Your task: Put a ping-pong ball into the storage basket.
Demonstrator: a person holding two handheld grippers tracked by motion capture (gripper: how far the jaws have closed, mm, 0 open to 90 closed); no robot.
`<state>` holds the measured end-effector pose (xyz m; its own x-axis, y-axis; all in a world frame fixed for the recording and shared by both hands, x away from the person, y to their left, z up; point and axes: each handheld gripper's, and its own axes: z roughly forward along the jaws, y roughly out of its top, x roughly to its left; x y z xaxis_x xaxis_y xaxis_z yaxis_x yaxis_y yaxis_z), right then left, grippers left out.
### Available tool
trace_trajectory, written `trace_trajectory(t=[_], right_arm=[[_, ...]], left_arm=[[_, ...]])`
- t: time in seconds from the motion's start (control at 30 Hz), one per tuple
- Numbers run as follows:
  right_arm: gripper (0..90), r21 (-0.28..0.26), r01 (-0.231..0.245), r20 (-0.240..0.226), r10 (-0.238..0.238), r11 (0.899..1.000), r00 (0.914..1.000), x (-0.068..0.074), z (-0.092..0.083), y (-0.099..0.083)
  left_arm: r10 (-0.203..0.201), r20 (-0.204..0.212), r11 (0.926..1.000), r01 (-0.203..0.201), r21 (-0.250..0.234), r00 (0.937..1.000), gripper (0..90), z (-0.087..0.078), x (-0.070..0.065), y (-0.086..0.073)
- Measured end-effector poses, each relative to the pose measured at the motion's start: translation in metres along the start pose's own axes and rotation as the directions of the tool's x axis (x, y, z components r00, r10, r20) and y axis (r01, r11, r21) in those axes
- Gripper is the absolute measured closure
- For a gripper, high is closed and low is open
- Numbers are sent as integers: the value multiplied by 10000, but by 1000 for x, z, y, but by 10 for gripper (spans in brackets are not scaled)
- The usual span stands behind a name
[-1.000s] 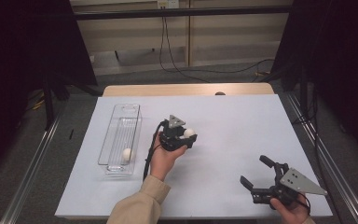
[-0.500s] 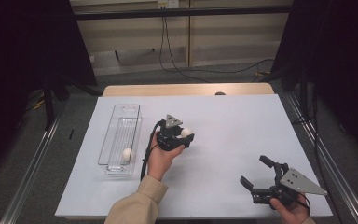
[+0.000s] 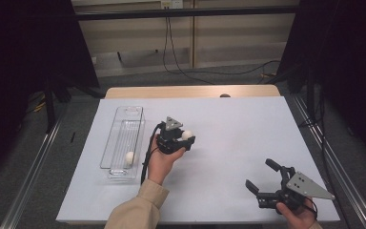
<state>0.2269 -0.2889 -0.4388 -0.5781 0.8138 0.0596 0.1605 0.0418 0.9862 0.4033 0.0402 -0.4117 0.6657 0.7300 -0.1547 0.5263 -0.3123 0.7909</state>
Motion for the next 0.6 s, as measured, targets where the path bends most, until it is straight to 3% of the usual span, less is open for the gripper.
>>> trace_trajectory(t=[0.6], right_arm=[[19, -1, 4, -25, -4, 10000, 10000, 0, 0, 0]], left_arm=[[-122, -162, 9999, 121, -67, 9998, 511, -7, 9, -3]])
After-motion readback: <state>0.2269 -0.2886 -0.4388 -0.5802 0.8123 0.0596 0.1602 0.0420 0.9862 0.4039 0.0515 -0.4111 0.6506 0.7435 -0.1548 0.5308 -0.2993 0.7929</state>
